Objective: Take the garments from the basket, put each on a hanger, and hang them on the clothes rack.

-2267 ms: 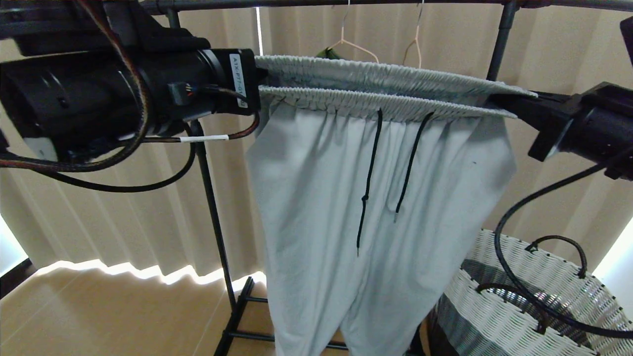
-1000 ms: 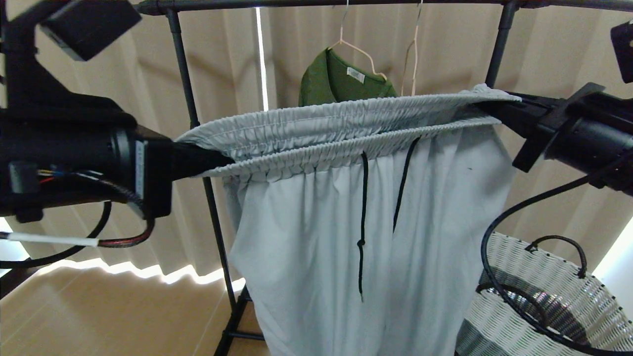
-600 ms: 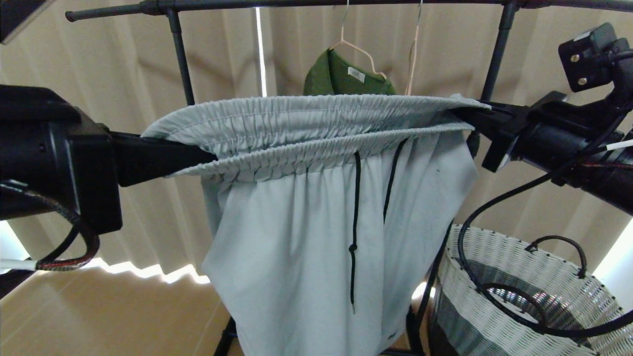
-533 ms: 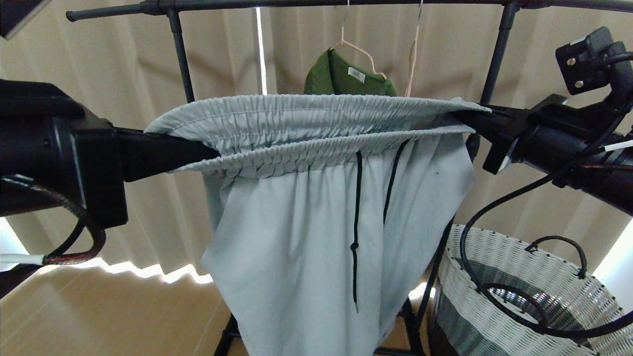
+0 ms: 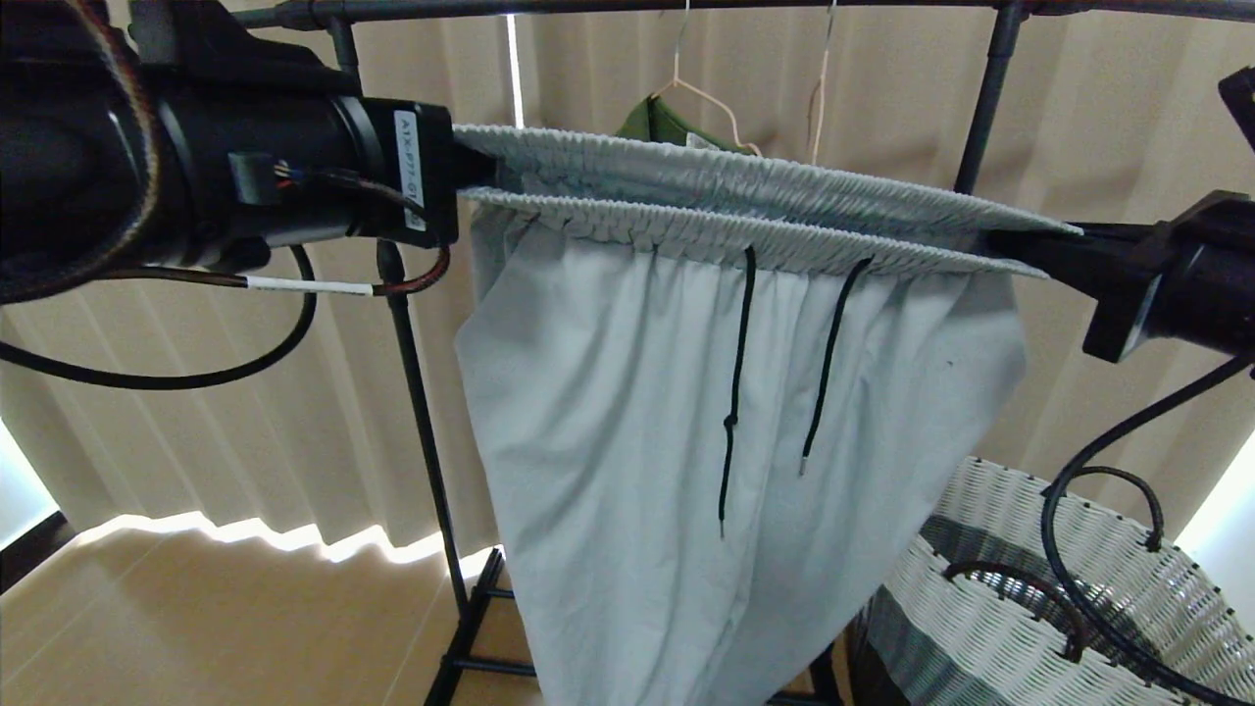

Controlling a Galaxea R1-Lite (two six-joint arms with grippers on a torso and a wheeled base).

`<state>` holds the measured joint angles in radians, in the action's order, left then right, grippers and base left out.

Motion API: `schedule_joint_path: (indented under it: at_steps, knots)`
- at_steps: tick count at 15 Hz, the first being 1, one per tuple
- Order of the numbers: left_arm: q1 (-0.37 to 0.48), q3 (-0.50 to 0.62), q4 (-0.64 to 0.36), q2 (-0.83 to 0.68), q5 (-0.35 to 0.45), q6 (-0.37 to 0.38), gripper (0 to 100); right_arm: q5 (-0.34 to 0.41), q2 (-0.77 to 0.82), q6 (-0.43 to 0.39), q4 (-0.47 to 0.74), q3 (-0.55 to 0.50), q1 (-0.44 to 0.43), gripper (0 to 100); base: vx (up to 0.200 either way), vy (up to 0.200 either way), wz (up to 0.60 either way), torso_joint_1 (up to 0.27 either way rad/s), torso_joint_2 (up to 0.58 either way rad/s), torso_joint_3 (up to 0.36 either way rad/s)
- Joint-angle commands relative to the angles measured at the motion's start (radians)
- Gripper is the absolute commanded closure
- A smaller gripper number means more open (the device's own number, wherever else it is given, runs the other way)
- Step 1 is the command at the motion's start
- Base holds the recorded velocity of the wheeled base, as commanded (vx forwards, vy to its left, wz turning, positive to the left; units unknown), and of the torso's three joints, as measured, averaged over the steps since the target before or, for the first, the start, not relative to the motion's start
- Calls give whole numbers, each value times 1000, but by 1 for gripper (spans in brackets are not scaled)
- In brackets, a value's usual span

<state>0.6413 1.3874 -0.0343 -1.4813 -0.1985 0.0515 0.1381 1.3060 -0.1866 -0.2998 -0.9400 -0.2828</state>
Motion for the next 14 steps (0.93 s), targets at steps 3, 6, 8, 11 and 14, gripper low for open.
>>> schedule_joint_path:
  at_steps: [3,6,8,11,14]
  knots:
    - [1,-31,-61,3,-2,24,100,3,-14,4,-30,-20,-4,100,0,0,0,0,0,0]
    - [1,-24,-144,49,8,45,100,2,58,3,-177,-19,-4,100,0,0,0,0,0,0]
    - [1,-27,-142,52,7,45,100,2,81,3,-214,-19,-10,100,0,0,0,0,0,0]
    - [-2,-33,-139,52,5,48,100,0,82,3,-217,-17,-27,100,0,0,0,0,0,0]
    - [-2,-56,-118,65,7,50,100,0,85,3,-216,-14,-27,100,0,0,0,0,0,0]
